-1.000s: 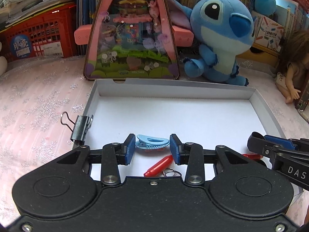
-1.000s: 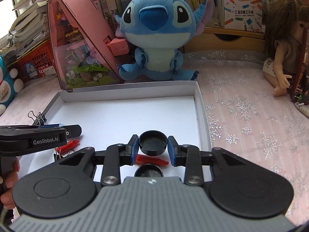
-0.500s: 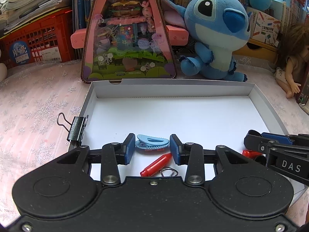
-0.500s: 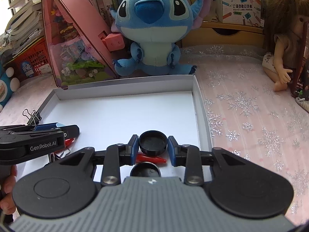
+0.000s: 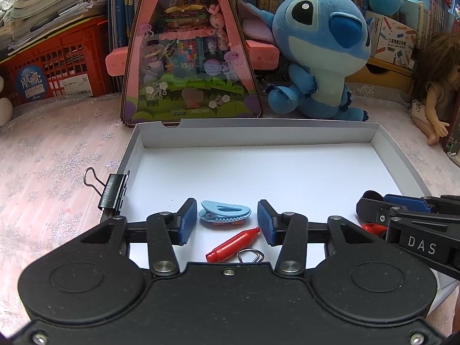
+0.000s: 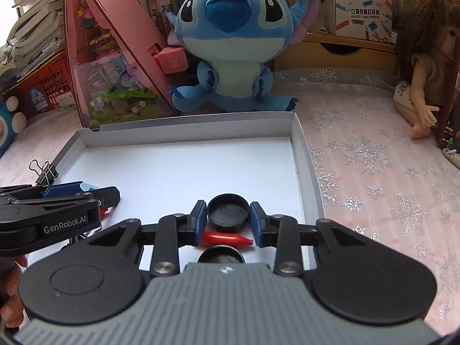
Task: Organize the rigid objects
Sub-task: 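Open the left tool to release the blue clip while the right tool releases the lid, then withdraw both tools up and away from the tray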
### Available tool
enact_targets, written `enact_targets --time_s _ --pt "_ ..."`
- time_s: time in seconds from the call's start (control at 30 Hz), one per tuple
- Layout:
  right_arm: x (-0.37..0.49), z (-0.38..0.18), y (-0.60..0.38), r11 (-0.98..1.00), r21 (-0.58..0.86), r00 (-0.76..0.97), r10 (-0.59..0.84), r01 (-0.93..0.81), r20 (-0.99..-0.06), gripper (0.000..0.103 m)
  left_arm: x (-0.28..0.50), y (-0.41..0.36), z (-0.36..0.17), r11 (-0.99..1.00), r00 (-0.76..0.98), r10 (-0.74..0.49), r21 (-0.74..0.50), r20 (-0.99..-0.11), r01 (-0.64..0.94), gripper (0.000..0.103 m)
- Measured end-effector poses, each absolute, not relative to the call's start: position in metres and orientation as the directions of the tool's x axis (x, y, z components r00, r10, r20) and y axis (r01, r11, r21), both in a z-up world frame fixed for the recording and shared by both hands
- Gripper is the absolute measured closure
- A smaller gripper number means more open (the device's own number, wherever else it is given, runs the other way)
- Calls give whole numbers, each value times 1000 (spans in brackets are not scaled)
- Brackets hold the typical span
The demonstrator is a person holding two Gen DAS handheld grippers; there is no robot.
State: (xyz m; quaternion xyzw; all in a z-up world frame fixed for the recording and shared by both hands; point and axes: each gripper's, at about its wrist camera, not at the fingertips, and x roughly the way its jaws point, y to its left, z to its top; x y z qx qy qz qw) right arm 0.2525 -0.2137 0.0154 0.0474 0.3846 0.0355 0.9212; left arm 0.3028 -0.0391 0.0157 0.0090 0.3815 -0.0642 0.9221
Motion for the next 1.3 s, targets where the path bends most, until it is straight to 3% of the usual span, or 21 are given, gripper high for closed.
enact_targets --time_s 0.13,0.27,0.37,0.4,0.47,0.53,1.07,1.3 --pt "252 16 -213 994 108 708 94 -25 -700 61 302 -40 17 993 699 -102 -28 -708 116 52" --pt "246 20 -213 995 98 726 82 -20 -683 61 300 -38 18 995 703 -83 -22 -706 95 35" --pt "243 24 -213 994 102 734 89 -27 -673 61 296 -37 20 996 714 -71 -12 -697 87 32" --pt "242 26 -213 995 98 740 85 -26 -668 60 294 -37 22 996 716 -69 -10 -695 87 31" --pt "238 29 -213 996 86 751 76 -26 -656 48 290 -36 25 996 721 -74 -10 -689 92 27" --pt "235 31 -213 996 86 760 78 -29 -646 47 285 -36 29 995 730 -78 -7 -679 100 25" --pt "177 42 -222 994 64 806 113 -93 -581 21 220 -29 49 982 760 -135 15 -636 187 23" --pt "149 44 -233 992 81 822 125 -96 -556 16 183 -18 56 971 776 -189 0 -602 237 21"
